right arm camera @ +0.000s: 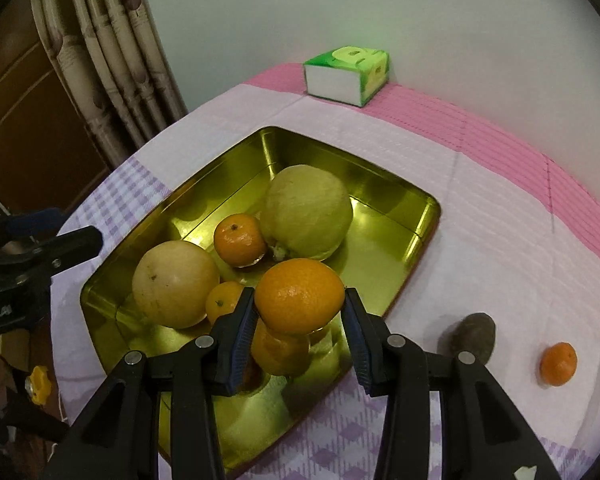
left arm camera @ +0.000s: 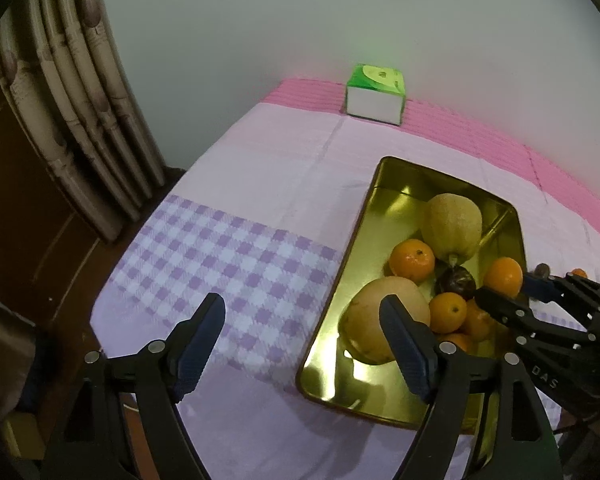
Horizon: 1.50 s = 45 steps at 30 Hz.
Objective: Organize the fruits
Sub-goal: 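Carry the orange with the right gripper into the tin and release it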
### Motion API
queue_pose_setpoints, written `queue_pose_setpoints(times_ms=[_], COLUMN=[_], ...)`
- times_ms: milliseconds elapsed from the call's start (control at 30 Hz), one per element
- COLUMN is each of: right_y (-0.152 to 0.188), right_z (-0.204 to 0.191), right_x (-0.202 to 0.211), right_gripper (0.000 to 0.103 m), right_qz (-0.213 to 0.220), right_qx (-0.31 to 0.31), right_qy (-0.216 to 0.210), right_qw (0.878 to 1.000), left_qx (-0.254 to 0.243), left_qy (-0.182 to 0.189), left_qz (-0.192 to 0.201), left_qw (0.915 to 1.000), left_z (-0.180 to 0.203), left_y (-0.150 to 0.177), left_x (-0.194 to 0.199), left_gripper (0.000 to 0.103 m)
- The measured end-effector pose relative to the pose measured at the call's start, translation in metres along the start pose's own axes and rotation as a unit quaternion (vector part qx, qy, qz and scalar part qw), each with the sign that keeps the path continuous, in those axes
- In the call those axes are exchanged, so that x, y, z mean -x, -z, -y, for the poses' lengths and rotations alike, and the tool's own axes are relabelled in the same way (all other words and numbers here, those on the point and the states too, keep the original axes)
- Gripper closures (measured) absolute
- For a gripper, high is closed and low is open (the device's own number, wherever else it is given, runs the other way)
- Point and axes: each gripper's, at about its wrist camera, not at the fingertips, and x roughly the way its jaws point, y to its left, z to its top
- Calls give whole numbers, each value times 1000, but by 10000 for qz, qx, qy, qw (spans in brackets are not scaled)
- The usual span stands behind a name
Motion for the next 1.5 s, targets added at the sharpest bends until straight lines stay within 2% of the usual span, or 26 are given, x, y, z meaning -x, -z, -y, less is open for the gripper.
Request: queue_pose_setpoints(times_ms=[500, 1500], right_y=[-4, -4], right_z=[-5, -5], right_x=[-16, -12], right_gripper=[63, 62], right_qz=[-79, -17], right_qx=[53, -4], right_qy=[112, 55], right_qw=[9999, 10000], left_qx=[189, 124], left_qy=[-282, -279], left_qz=[-123, -194], left_qw=[9993, 9993], left_z=[-10, -6], left_y=[0, 4], left_x=[-10, -16], left_gripper=[23, 23])
